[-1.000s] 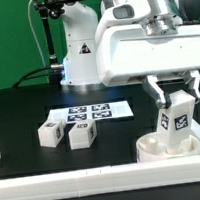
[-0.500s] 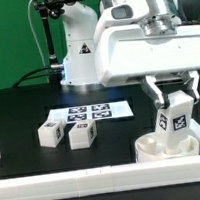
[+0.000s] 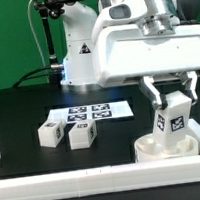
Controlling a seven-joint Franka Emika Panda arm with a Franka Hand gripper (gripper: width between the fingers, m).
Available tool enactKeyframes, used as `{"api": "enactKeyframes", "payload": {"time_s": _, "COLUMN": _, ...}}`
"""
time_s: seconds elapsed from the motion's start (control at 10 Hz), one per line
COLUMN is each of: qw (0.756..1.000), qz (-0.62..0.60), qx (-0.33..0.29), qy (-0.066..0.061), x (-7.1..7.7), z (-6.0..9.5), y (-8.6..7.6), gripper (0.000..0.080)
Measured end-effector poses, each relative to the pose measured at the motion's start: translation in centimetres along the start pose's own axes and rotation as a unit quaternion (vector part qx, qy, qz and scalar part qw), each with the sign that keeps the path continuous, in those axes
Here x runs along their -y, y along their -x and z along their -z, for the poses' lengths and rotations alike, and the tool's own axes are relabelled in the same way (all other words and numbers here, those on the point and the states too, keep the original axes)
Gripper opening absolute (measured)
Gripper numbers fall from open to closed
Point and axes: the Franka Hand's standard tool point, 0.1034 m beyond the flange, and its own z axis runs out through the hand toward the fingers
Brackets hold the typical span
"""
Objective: Assemble stool
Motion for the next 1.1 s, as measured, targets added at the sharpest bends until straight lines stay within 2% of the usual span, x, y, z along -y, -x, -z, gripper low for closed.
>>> {"api": "enactKeyframes", "payload": {"time_s": 0.5, "qw": 1.000, "qz": 0.000, "qx": 0.002, "qy": 0.000, "x": 0.22, "z": -0.44, "y": 0.68, "gripper": 0.0327}}
{"api": "enactKeyframes", "payload": {"time_s": 1.1, "qw": 1.000, "qz": 0.001, "qx": -0.008, "qy": 0.002, "x": 0.23, "z": -0.55, "y": 0.65, "gripper": 0.0327}}
